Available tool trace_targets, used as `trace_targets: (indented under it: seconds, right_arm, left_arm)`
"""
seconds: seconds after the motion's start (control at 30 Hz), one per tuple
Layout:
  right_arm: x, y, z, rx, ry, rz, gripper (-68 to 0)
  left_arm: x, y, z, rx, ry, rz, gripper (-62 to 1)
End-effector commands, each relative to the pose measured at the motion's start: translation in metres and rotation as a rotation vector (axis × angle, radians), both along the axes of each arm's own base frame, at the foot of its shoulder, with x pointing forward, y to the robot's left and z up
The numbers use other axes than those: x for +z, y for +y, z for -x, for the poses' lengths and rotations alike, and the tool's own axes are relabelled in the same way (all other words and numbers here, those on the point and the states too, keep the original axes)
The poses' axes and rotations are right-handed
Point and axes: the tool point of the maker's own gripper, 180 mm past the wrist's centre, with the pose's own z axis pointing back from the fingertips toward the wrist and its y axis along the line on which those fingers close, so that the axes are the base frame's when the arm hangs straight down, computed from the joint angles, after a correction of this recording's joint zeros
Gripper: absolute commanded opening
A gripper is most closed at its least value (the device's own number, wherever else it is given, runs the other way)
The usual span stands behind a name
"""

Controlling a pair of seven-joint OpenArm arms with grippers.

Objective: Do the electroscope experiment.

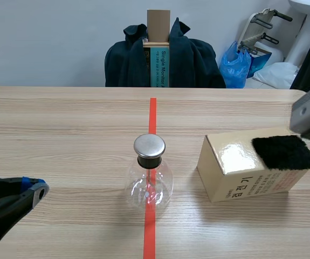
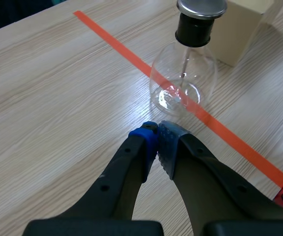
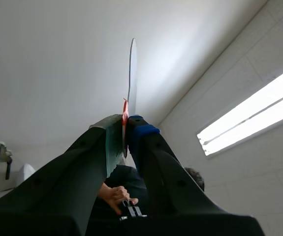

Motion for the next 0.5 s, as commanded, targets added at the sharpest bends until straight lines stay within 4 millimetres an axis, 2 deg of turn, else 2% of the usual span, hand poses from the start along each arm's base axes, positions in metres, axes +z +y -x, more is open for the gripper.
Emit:
trace_targets:
  seconds: [0.0, 0.1, 0.27, 0.47]
  right_arm:
    - [0.024, -0.003, 0.006, -0.002, -0.094, -0.033, -66.9]
    - [0.040, -0.004, 0.008, -0.002, -0.138, -0.051, -66.9]
    - [0.061, -0.006, 0.014, 0.004, -0.193, -0.076, -66.9]
    - [0.074, -0.004, 0.019, 0.017, -0.227, -0.096, -66.9]
  left_arm:
    - [0.001, -0.008, -0.003, -0.033, -0.012, 0.040, -58.2]
    - [-0.015, -0.013, -0.008, -0.049, 0.008, 0.070, -58.2]
    - [-0.042, -0.017, -0.027, -0.058, 0.026, 0.094, -58.2]
    - [-0.061, -0.021, -0.049, -0.066, 0.020, 0.121, -58.1]
